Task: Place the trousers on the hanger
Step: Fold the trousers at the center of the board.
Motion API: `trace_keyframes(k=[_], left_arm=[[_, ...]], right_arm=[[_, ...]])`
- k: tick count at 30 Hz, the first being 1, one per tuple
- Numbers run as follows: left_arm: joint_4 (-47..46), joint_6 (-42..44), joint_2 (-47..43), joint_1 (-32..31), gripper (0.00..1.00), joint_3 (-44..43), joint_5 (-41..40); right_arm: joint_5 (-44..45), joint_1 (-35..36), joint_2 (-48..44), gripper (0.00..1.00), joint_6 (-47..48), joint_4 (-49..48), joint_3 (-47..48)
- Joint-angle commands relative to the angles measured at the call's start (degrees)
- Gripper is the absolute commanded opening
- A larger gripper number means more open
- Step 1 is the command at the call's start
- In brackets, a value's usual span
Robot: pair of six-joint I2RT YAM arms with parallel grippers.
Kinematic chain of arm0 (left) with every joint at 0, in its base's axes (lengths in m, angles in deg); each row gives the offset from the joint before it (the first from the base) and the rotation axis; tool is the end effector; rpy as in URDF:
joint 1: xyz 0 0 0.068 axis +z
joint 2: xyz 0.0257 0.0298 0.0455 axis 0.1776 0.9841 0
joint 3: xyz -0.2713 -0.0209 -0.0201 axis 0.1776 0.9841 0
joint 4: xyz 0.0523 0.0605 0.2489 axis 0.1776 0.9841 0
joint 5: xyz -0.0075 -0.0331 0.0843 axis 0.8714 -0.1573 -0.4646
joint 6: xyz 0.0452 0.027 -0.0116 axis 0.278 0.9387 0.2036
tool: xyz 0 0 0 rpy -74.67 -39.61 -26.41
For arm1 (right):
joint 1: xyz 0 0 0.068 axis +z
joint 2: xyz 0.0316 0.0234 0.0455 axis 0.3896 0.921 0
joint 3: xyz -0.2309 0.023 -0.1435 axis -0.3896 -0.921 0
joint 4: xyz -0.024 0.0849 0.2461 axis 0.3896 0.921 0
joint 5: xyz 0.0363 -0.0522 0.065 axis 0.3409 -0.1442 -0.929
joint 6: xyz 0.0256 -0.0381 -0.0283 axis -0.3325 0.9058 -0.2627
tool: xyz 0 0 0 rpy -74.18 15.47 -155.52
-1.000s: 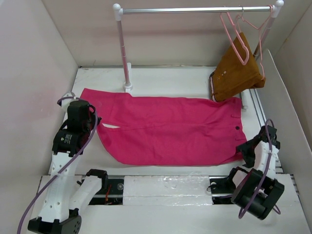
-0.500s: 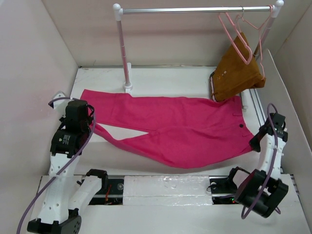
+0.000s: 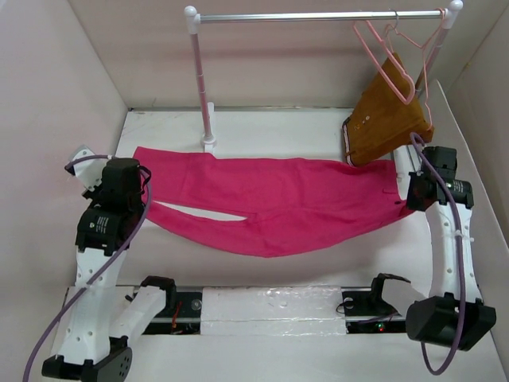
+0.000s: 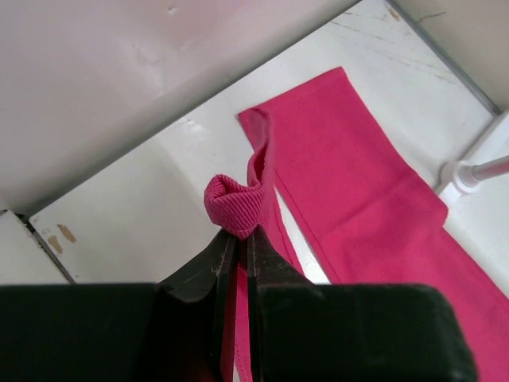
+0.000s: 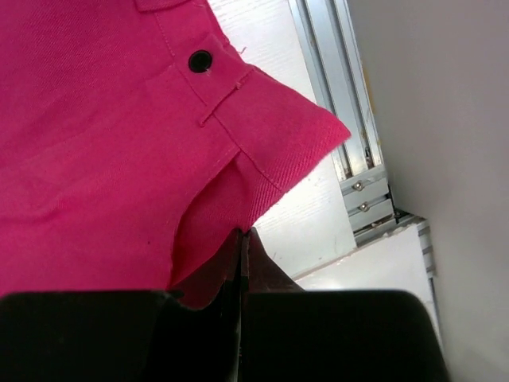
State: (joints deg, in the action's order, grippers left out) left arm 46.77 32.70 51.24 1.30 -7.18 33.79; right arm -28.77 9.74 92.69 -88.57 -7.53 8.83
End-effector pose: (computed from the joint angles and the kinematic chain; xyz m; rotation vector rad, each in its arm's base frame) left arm 0.1319 0.0038 0.4090 -0.8738 1.7279 0.2532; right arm 0.1813 -0.0526 0.3346 0.3797 2.5004 -0.4532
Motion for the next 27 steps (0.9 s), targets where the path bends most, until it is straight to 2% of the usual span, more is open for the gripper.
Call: trace_keyframes(k=[1, 4, 5, 8, 10, 14, 15, 16, 19, 27], left_arm=[[-1.4, -0.3, 2.0, -0.1, 0.00, 1.0, -4.5], [-5.4, -0.3, 5.7, 1.9, 0.00, 3.3, -2.9], [-7.5, 0.8, 8.6, 3.0, 0.00, 2.7, -1.4], [-7.0, -0.4, 15.8, 3.0, 0.00, -0.9, -3.5], [-6.5, -1.5, 20.7, 4.4, 0.00, -5.2, -3.1], [-6.0, -2.5, 26.8, 5.1, 0.00, -7.3, -1.7], [-5.9, -2.5, 28.0, 7.1, 0.00, -7.6, -1.5], [-7.1, -0.2, 30.9, 12.7, 0.00, -8.1, 1.2], [-8.0, 0.3, 33.5, 15.3, 0.00, -9.5, 2.0], [-8.1, 0.5, 42.6, 15.3, 0.00, -19.3, 0.5]], right_arm=[[1.1, 0.9, 0.9, 0.00, 6.0, -2.6, 1.9], [-2.9, -1.4, 7.7, 0.00, 8.2, -7.8, 3.8], [-6.9, -2.4, 10.0, 0.00, 9.1, -9.6, 5.3], [-12.2, -4.4, 17.4, 0.00, 10.3, -14.2, 7.3], [-13.5, -4.4, 21.6, 0.00, 10.1, -16.5, 10.4], [-15.1, -4.4, 27.6, 0.00, 9.0, -20.0, 13.1], [-15.6, -4.4, 29.0, 0.00, 8.7, -20.8, 13.8], [-18.4, -3.9, 33.5, 0.00, 8.5, -21.8, 16.8], [-18.5, -3.3, 37.2, 0.00, 8.4, -22.5, 19.9], [-21.0, -1.0, 42.8, 0.00, 5.5, -29.5, 21.7]])
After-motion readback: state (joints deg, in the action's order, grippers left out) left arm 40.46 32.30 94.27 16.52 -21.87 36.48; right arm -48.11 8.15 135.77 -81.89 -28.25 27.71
